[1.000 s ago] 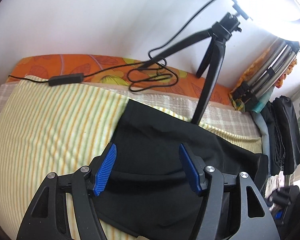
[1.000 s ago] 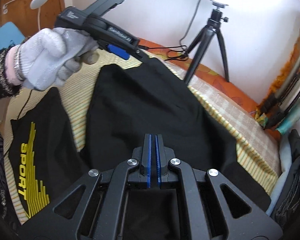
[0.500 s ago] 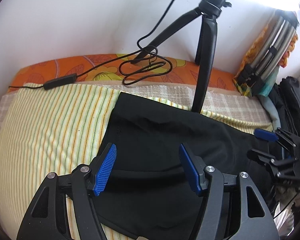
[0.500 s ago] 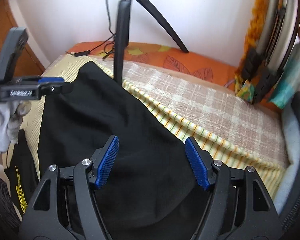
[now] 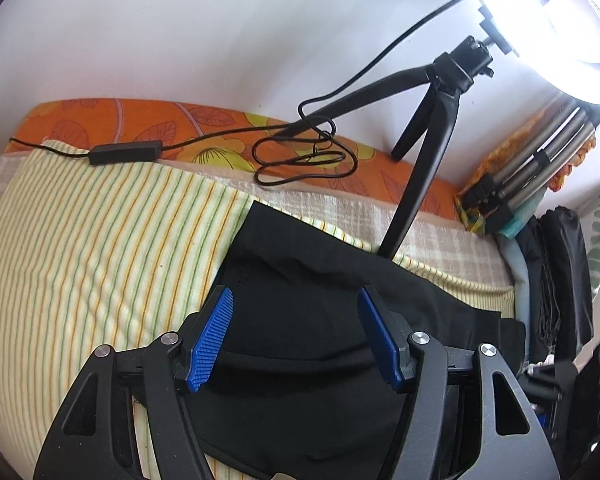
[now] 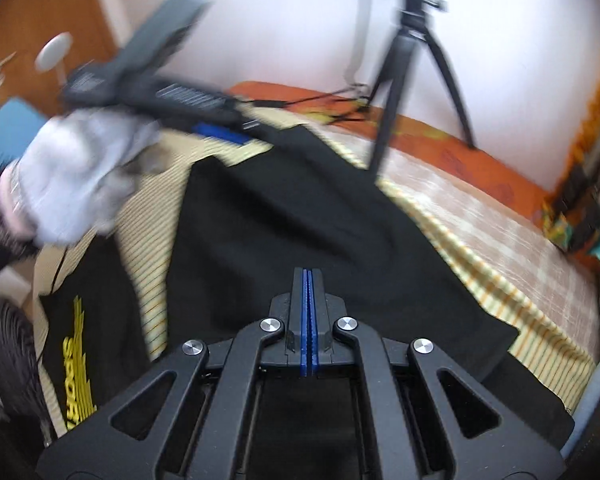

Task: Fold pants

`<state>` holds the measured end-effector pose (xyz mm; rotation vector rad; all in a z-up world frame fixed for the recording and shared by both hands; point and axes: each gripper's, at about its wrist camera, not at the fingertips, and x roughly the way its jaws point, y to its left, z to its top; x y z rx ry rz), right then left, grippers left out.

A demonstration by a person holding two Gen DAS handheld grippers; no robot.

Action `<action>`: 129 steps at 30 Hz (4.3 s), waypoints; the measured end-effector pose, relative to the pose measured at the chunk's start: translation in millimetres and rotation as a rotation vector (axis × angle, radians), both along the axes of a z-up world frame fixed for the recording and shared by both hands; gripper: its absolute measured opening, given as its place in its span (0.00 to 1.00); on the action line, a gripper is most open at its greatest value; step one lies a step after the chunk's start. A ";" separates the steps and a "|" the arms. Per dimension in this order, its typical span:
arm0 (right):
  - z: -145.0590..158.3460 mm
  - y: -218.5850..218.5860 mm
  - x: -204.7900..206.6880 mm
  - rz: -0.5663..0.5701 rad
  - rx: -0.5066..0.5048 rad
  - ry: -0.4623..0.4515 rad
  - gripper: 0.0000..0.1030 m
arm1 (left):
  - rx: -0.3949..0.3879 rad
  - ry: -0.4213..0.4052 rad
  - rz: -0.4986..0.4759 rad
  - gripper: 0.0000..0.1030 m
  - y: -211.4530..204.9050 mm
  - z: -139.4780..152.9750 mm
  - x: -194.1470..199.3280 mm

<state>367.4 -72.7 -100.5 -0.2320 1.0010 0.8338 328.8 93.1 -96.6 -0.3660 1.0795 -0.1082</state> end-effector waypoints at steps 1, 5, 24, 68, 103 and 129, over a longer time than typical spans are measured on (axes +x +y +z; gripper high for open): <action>0.5 1.1 -2.3 0.012 -0.002 0.003 0.02 | -0.001 0.001 0.002 0.63 -1.1 0.5 -0.1; -1.7 -14.4 17.7 -0.037 -0.072 -0.009 0.47 | -0.003 0.002 -0.014 0.63 -6.0 0.3 -4.2; -51.5 -67.8 93.9 -0.137 -0.038 0.253 0.05 | -0.006 0.025 -0.022 0.63 -7.7 -14.2 4.1; -24.2 -69.4 55.4 0.175 -0.411 0.189 0.71 | -0.033 -0.054 -0.038 0.04 -17.9 -10.4 -19.1; 11.0 -70.7 -65.0 0.177 -0.361 0.083 0.04 | -0.142 0.023 0.078 0.39 -1.0 -32.0 -3.3; 77.7 -81.7 -112.0 0.026 -0.295 -0.099 0.04 | -0.106 -0.257 0.128 0.00 42.1 67.9 -131.1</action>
